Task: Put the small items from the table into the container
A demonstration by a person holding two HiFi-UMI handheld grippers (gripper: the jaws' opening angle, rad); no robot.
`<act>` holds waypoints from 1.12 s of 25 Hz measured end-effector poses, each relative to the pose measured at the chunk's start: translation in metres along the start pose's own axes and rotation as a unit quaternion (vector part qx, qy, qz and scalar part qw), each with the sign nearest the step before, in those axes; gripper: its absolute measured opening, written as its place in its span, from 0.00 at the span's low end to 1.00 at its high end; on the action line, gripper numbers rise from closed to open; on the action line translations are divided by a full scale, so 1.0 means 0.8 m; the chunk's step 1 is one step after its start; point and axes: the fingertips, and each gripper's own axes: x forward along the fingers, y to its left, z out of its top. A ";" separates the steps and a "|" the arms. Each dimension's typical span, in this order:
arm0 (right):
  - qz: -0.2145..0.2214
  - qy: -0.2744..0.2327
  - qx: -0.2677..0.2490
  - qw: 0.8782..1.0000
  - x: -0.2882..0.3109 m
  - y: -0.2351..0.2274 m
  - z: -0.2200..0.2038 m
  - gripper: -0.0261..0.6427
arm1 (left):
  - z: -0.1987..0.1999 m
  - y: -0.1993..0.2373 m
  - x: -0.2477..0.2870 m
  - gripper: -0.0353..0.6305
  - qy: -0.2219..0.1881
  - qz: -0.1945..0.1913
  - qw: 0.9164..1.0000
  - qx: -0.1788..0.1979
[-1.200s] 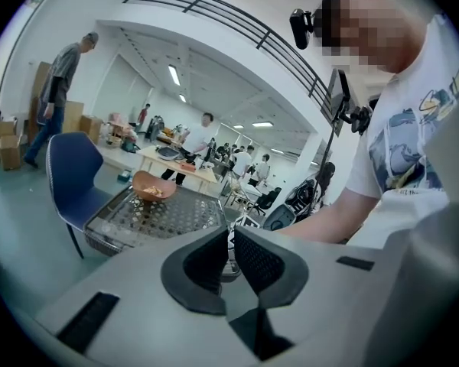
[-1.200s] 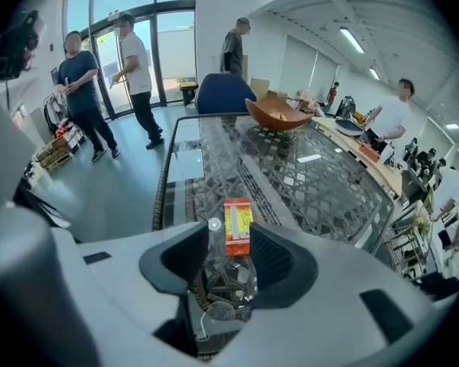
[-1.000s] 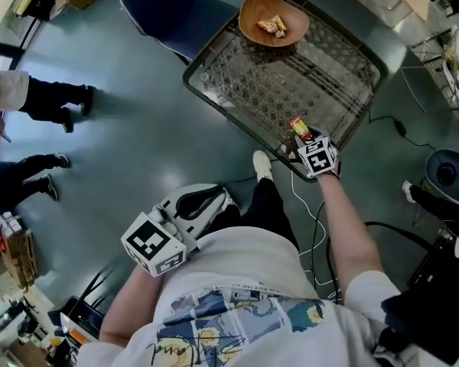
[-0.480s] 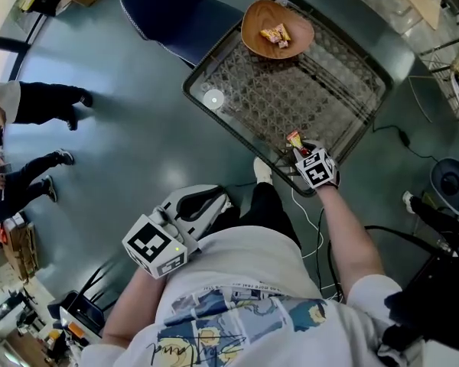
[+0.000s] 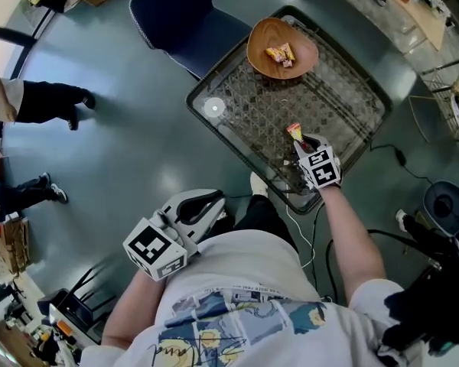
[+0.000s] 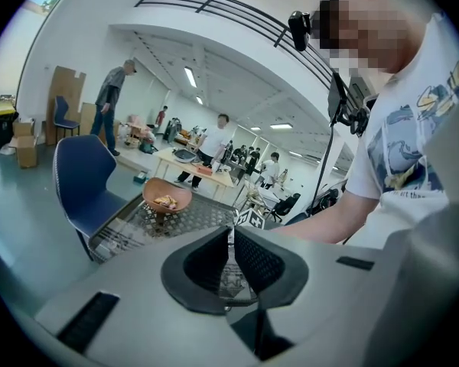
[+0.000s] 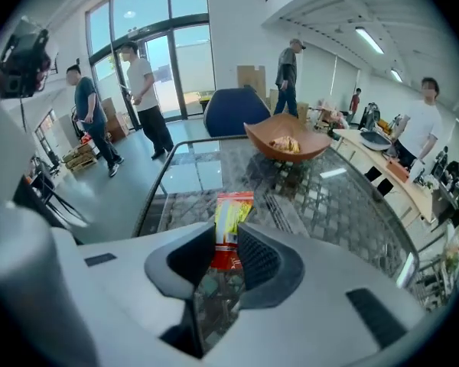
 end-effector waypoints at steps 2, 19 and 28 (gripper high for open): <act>-0.003 -0.014 -0.008 1.000 -0.001 -0.019 0.035 0.18 | 0.004 0.003 0.001 0.07 -0.006 0.008 1.000 -0.004; 0.009 -0.027 -0.069 0.997 0.097 -0.129 0.207 0.18 | -0.004 0.030 -0.026 0.07 -0.036 0.123 0.990 -0.061; 0.030 0.003 -0.090 0.995 0.140 -0.136 0.229 0.20 | -0.013 0.036 -0.031 0.07 -0.042 0.157 0.982 -0.094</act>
